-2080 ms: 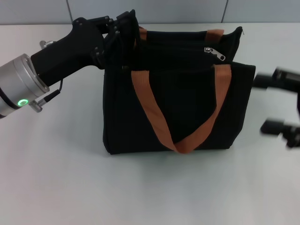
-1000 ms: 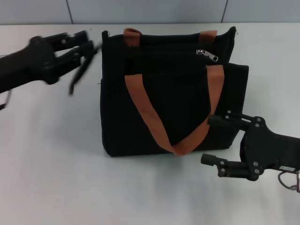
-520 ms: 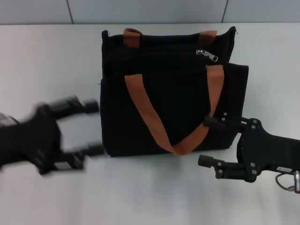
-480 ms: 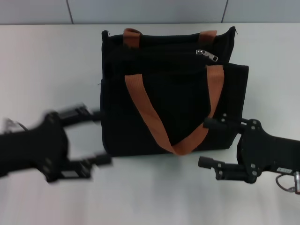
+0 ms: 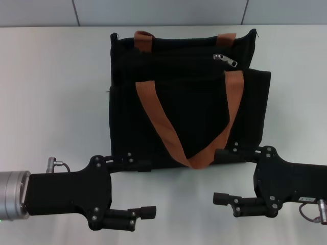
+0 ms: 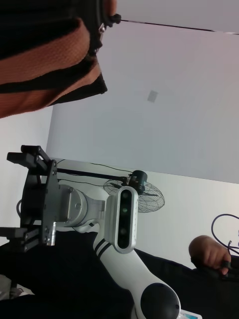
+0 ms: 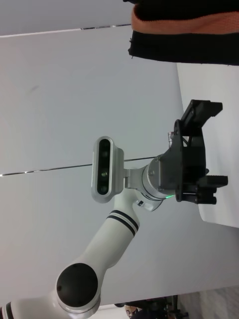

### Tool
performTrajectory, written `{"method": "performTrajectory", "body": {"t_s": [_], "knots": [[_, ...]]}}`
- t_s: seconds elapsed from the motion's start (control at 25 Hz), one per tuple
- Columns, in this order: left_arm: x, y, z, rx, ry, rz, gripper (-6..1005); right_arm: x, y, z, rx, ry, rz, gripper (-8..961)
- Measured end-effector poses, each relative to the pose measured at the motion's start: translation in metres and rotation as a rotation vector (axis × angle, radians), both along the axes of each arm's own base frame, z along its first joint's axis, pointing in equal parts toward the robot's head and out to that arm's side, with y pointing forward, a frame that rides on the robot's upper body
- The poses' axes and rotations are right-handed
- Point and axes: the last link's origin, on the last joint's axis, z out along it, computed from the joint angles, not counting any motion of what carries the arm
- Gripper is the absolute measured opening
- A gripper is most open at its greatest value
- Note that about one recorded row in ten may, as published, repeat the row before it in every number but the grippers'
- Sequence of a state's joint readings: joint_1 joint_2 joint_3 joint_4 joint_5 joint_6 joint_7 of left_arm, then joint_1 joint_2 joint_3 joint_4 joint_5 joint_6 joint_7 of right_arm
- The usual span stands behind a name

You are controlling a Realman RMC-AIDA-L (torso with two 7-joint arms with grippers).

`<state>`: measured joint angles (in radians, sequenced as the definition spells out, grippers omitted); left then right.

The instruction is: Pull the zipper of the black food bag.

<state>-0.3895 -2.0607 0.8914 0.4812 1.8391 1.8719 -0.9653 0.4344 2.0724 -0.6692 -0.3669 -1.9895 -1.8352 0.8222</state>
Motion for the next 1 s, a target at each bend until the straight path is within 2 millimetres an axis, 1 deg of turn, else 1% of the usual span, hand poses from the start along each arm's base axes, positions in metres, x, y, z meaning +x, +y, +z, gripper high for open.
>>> {"method": "performTrajectory", "body": {"t_s": [0.32,1.0], "knots": [[0.0003,0.0046,0.0039,-0.001,0.018,-0.014,827,-0.0010,-0.0004,-0.0019,-0.003,-0.007,0.013,803],[0.0004,0.0073,0.0045,-0.006,0.026,-0.006,827,-0.0006,-0.0022,-0.0034,-0.016,-0.017,0.023,802]]}}
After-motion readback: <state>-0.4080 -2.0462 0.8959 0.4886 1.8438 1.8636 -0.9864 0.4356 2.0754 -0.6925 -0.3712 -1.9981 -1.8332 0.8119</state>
